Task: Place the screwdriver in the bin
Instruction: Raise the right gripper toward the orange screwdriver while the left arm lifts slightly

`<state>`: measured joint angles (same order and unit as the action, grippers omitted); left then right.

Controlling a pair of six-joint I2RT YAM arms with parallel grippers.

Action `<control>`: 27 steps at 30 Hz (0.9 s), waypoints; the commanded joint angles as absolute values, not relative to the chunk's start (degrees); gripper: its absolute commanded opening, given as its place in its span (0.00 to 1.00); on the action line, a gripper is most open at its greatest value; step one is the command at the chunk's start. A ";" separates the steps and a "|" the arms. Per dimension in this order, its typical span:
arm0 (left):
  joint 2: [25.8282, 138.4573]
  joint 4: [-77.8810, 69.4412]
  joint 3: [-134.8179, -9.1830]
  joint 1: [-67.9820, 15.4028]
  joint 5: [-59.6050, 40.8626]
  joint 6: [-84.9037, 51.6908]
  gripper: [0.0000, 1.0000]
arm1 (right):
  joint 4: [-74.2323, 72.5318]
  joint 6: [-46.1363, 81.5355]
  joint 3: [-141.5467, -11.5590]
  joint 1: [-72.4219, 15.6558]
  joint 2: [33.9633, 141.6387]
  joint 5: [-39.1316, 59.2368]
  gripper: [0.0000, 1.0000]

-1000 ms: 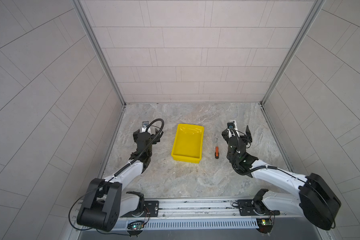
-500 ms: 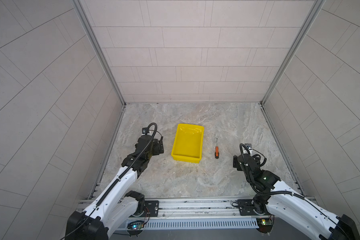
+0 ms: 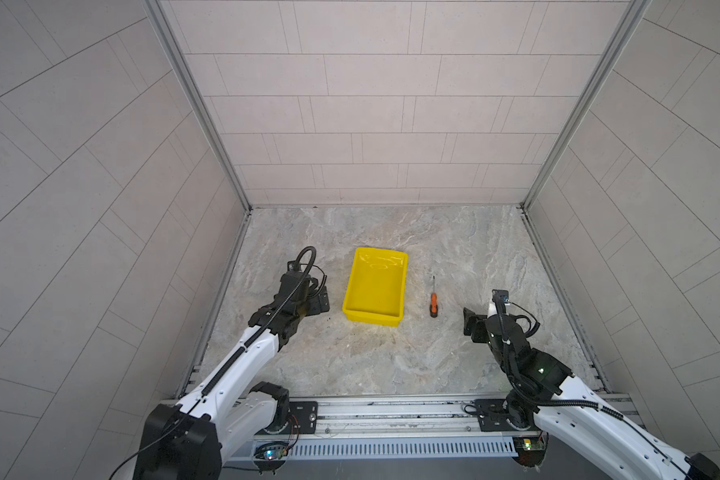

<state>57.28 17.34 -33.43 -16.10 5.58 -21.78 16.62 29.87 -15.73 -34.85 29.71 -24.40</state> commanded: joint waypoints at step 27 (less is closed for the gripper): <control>46.51 23.44 -28.57 -14.42 18.68 -33.35 1.00 | 14.33 30.89 -14.97 -37.80 30.60 -28.45 0.99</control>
<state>48.49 21.61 -30.11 -14.63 16.32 -30.89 14.44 30.26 -15.20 -37.52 29.67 -27.31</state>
